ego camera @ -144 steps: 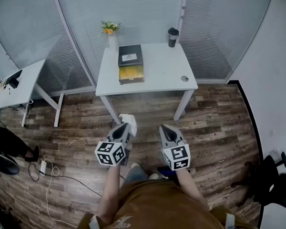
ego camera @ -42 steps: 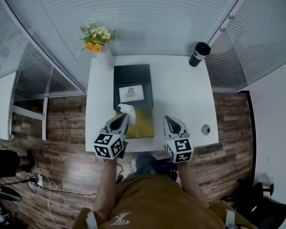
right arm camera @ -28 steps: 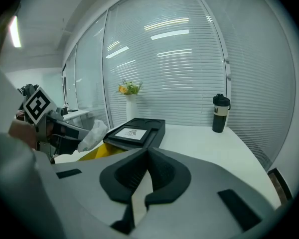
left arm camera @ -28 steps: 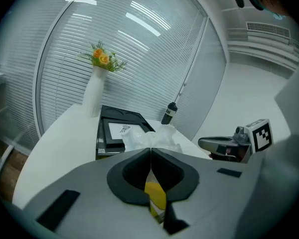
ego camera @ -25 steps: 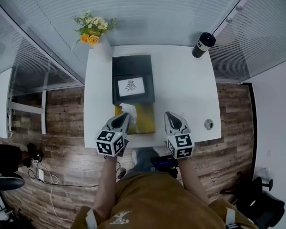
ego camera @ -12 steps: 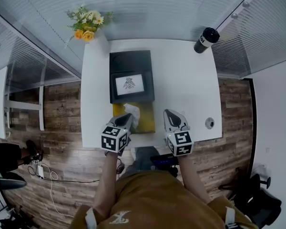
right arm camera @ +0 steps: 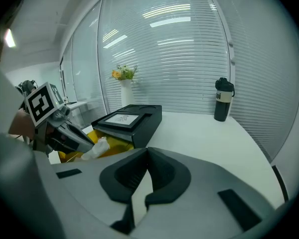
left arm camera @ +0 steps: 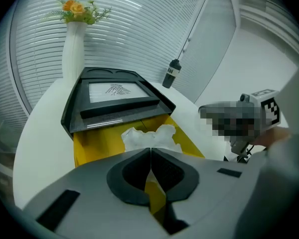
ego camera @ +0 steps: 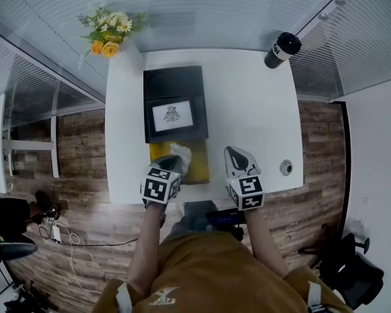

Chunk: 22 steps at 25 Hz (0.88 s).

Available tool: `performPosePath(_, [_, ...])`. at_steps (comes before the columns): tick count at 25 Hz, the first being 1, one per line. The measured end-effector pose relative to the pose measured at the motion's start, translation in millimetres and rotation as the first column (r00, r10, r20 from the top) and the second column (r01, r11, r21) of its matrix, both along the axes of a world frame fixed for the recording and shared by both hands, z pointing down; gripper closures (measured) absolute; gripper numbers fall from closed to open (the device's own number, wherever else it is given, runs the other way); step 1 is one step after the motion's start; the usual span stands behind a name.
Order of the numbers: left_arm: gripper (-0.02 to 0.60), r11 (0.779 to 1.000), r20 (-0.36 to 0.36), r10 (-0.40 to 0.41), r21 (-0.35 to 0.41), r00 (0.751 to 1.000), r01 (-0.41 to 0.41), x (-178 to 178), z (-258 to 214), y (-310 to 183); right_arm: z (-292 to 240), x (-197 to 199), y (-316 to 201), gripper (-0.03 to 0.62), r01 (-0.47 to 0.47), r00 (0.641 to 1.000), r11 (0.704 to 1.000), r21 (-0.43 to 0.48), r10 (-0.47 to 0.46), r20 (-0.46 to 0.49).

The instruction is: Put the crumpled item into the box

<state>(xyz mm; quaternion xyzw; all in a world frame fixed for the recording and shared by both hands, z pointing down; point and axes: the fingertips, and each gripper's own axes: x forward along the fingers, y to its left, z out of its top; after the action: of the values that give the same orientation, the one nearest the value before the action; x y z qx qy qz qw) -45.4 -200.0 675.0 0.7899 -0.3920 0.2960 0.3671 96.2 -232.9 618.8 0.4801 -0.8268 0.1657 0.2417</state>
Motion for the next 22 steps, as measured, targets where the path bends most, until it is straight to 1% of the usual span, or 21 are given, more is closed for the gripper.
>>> performPosePath(6, [0.552,0.999,0.028,0.017,-0.033,0.999,-0.016,5,9,-1,5,5,-1,0.582,-0.004,1.0,1.0,-0.014,0.004,0.002])
performPosePath(12, [0.551,0.998,0.086,0.052,-0.032,0.995,-0.049,8,15,0,7,3,1,0.582,0.003,1.0,1.0,-0.017,-0.003,0.005])
performPosePath(19, [0.549,0.997,0.085,0.066,-0.039,0.994,-0.063,10,17,3,-1,4,-1,0.582,-0.021,1.0,1.0,0.009,0.021,0.002])
performPosePath(22, [0.544,0.997,0.088,0.07,-0.037,0.994,-0.067,10,16,3,-4,1,-2,0.582,-0.013,1.0,1.0,0.018,0.013,0.005])
